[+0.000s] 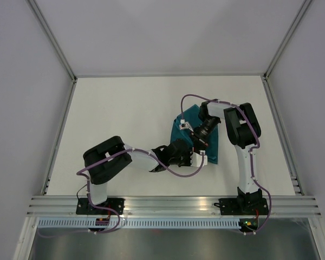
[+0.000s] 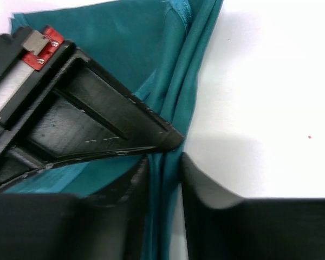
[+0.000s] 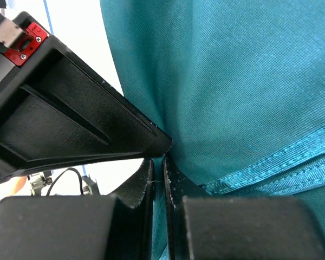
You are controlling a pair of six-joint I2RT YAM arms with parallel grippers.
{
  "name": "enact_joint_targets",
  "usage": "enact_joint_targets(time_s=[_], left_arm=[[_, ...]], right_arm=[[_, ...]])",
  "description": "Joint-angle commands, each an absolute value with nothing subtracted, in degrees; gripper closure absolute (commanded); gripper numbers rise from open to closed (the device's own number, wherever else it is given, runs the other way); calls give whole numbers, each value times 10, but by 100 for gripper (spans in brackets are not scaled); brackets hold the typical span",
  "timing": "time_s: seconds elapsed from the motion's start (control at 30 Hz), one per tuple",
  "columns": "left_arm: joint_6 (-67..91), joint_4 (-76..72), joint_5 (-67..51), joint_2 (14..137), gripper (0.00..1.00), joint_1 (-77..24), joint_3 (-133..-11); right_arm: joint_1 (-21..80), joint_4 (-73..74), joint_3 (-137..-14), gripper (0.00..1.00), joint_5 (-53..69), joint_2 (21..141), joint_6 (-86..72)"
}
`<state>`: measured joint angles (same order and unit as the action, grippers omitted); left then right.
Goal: Fold the napkin, place the utensils inside, and roll it up
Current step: Roll the napkin with the utensil
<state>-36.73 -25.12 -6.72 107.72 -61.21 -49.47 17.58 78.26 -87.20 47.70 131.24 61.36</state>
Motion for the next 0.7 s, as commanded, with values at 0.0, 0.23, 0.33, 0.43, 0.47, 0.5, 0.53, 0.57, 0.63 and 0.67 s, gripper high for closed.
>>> enact_joint_targets(time_s=[0.0,0.23,0.33,0.43,0.47,0.5,0.53,0.57,0.63,0.67], left_arm=[[-332,-164,-85,1108,71,-607,-507],[-273,-103,-122,1117,97,-600,-534],[-245,-60,-133,1128,98,-597,-558],[-223,-48,-154,1127,98,-593,-565],[-212,-44,-161,1128,98,-591,-569],[-207,-40,-167,1129,98,-588,-571],[-201,-33,-183,1129,98,-583,-574],[-193,-30,-192,1129,98,-580,-577],[-186,-26,-217,1129,98,-576,-577],[-180,-25,-223,1129,98,-571,-577]], right_arm=[[173,707,-878,96,411,1341,664],[173,706,-878,94,416,1337,661],[173,706,-874,87,424,1327,658],[172,702,-868,78,433,1307,653],[171,701,-867,75,437,1293,651],[171,700,-862,73,440,1285,649],[166,697,-860,68,447,1277,647],[164,697,-859,66,450,1261,645],[156,698,-859,62,458,1245,640],[153,698,-859,61,466,1228,639]])
